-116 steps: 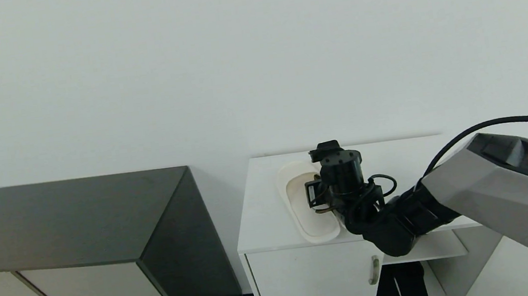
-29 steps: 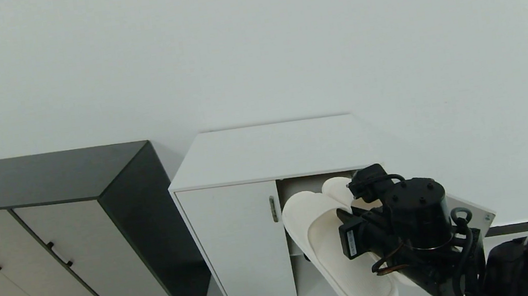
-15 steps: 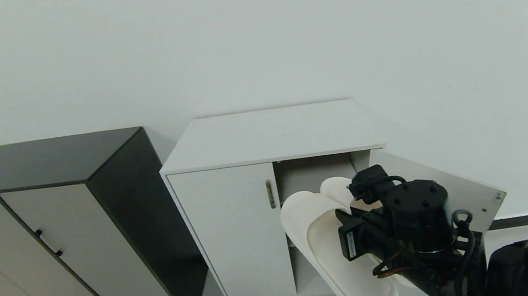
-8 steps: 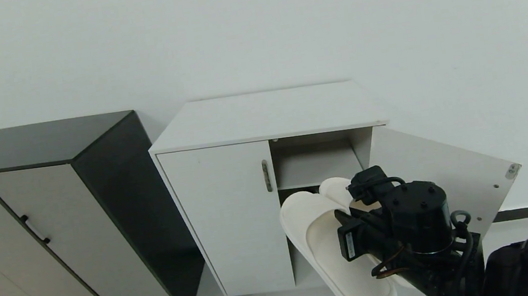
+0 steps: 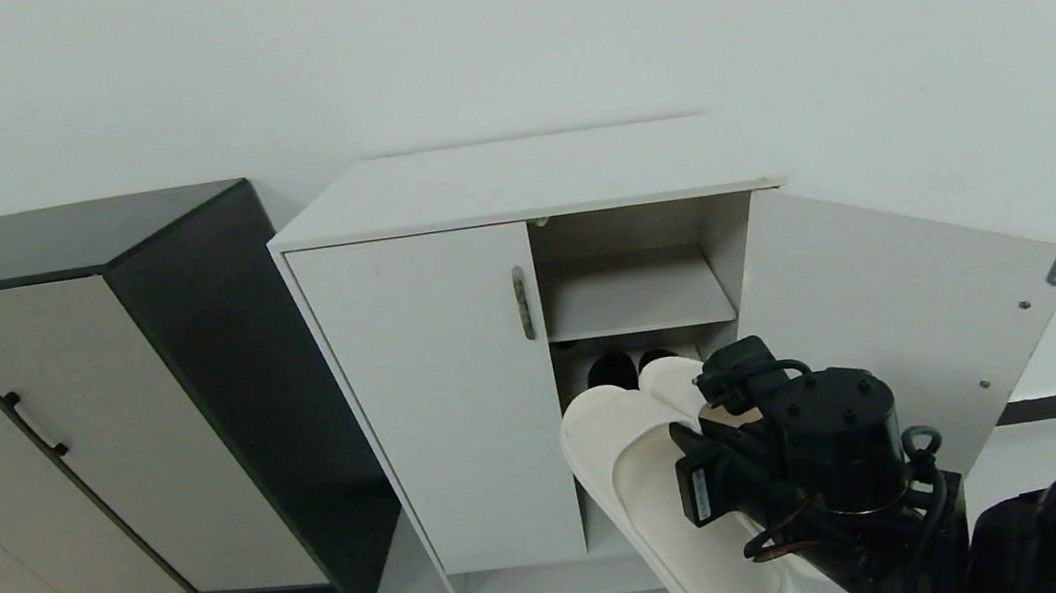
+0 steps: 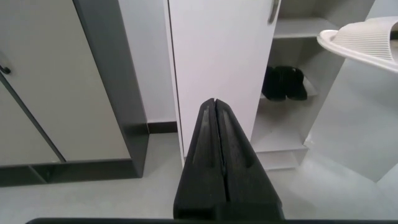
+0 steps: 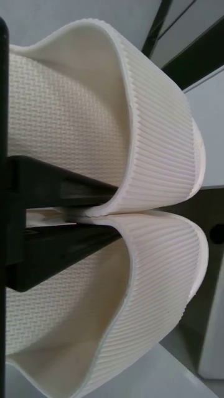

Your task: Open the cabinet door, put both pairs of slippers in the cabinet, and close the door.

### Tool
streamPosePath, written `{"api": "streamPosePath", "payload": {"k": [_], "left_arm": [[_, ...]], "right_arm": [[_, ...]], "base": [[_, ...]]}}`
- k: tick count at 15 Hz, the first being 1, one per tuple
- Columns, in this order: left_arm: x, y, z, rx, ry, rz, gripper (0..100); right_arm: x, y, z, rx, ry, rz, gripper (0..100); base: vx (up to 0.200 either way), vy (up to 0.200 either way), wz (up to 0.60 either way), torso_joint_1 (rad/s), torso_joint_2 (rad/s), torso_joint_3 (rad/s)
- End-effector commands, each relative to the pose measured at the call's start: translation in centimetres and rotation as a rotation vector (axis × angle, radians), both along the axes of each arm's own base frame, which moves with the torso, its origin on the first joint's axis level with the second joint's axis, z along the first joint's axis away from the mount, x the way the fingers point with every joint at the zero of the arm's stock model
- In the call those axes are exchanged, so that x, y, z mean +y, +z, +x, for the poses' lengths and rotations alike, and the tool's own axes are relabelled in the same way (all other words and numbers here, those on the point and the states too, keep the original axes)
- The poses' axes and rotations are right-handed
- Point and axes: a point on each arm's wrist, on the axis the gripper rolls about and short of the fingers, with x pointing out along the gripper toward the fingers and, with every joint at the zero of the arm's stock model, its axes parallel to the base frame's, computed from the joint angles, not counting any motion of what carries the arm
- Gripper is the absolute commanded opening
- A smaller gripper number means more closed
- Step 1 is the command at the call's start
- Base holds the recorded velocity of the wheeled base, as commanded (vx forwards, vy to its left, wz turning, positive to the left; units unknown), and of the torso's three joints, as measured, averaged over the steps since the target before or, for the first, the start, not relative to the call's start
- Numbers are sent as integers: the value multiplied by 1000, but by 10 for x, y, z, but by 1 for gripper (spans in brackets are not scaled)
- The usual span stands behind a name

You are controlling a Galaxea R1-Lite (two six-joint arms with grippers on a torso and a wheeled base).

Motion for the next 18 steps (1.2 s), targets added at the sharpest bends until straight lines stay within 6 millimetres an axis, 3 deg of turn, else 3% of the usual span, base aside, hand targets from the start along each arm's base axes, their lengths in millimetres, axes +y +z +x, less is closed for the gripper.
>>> {"api": "streamPosePath", "payload": {"k": [1, 14, 18], "left_arm": [[0, 0, 0, 0, 1, 0, 0], [0, 0, 0, 0, 0, 0, 0], [0, 0, 0, 0, 1, 0, 0]], "right_arm": [[1, -3, 1, 5, -1, -6, 0], [3, -10, 2, -19, 3, 7, 0], [3, -15, 2, -26, 1, 6, 0]], "base": [[0, 0, 0, -159, 481, 315], [0, 0, 0, -102, 461, 356], [0, 0, 0, -5, 143, 138]]}}
